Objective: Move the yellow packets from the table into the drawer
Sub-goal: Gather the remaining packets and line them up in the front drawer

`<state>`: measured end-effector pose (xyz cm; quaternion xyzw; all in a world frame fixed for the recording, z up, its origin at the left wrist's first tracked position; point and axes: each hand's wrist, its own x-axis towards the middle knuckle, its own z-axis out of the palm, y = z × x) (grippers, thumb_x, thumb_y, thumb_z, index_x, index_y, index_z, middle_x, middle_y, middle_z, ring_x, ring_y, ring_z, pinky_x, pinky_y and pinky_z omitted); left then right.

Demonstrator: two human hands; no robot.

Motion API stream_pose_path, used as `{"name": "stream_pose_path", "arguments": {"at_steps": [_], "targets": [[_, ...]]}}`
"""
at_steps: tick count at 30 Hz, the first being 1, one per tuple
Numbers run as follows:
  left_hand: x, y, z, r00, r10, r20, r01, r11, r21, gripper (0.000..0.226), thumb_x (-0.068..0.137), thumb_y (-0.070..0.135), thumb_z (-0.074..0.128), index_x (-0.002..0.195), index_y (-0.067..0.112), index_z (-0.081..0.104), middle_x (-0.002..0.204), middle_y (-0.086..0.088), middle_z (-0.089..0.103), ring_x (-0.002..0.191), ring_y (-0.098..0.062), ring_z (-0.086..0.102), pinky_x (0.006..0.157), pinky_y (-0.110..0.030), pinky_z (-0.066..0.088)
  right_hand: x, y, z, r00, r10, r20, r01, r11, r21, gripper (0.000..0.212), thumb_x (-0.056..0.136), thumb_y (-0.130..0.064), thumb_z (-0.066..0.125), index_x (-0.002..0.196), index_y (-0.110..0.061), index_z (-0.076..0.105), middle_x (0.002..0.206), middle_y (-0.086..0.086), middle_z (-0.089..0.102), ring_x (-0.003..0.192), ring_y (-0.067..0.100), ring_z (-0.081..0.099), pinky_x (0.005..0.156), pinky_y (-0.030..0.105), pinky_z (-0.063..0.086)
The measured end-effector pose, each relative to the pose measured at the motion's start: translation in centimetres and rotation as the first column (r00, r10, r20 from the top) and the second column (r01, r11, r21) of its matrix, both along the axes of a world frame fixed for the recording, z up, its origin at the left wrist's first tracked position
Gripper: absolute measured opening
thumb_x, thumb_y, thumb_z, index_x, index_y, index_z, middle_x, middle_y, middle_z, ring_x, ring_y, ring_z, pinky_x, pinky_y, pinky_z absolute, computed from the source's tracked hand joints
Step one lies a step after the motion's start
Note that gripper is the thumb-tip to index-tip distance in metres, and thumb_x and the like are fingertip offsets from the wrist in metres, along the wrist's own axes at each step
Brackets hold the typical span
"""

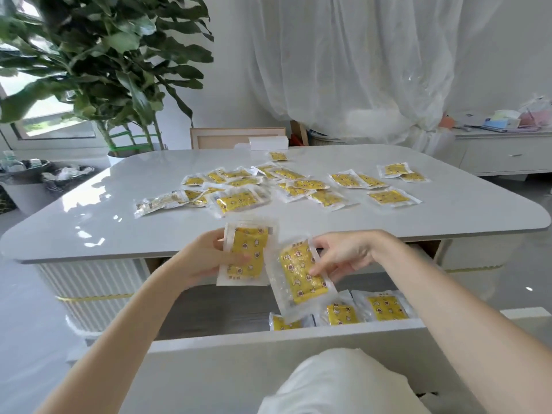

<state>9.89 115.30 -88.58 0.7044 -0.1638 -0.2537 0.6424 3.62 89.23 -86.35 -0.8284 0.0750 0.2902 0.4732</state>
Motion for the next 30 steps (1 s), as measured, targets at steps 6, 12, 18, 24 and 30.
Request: {"name": "stream_pose_path", "arguments": {"at_steps": [6, 12, 18, 24, 30], "targets": [[-1.2, 1.7, -4.2, 0.983, -0.152, -0.1, 0.18, 0.901, 0.395, 0.044, 0.077, -0.003, 0.073, 0.116, 0.009, 0.06, 0.11, -0.008, 0.071, 0.099, -0.025, 0.069, 0.086, -0.044, 0.056, 0.1, 1.3, -4.8, 0.992, -0.063, -0.114, 0.055, 0.996, -0.072, 0.028, 0.091, -0.001, 0.06, 0.116, -0.007, 0.05, 0.107, 0.011, 0.064, 0.091, 0.026, 0.068, 0.067, 0.041, 0.059], [0.3, 0.3, -5.8, 0.966, -0.122, -0.227, 0.232, 0.794, 0.562, 0.033, 0.082, 0.0, 0.069, 0.113, 0.011, 0.065, 0.108, -0.007, 0.072, 0.098, -0.023, 0.069, 0.088, -0.043, 0.055, 1.5, 2.9, -6.0, 0.98, -0.093, -0.177, 0.064, 0.984, -0.165, 0.018, 0.094, -0.011, 0.058, 0.11, -0.004, 0.054, 0.112, 0.015, 0.063, 0.103, 0.032, 0.065, 0.071, 0.043, 0.059], [2.1, -0.7, -6.9, 0.919, -0.049, -0.392, 0.304, 0.723, 0.62, 0.025, 0.085, 0.004, 0.067, 0.109, 0.008, 0.064, 0.104, -0.007, 0.071, 0.093, -0.021, 0.069, 0.084, -0.037, 0.057, 3.1, 2.3, -7.2, 0.958, -0.203, -0.203, 0.181, 0.976, -0.121, 0.035, 0.088, -0.01, 0.066, 0.121, -0.004, 0.056, 0.12, 0.015, 0.064, 0.105, 0.03, 0.066, 0.09, 0.047, 0.055], [3.3, -1.8, -7.4, 0.93, -0.204, -0.306, 0.36, 0.329, 0.873, 0.063, 0.074, 0.026, 0.081, 0.124, -0.002, 0.055, 0.12, -0.019, 0.064, 0.104, -0.026, 0.066, 0.081, -0.032, 0.058, 3.1, 1.8, -8.8, 0.985, -0.109, -0.136, 0.083, 0.979, -0.186, 0.071, 0.084, -0.003, 0.07, 0.143, -0.022, 0.036, 0.092, 0.005, 0.063, 0.07, 0.014, 0.063, 0.061, 0.024, 0.057], [2.3, -3.7, -6.0, 0.85, -0.519, -0.09, 0.148, 0.071, 0.986, 0.09, 0.073, 0.042, 0.078, 0.145, 0.016, 0.03, 0.141, -0.004, 0.044, 0.12, -0.024, 0.052, 0.085, -0.027, 0.047, 3.4, 3.1, -8.2, 0.988, 0.076, -0.131, -0.113, 0.946, -0.303, 0.058, 0.081, 0.001, 0.071, 0.129, -0.019, 0.047, 0.103, 0.006, 0.063, 0.084, 0.022, 0.068, 0.062, 0.025, 0.059]]}}
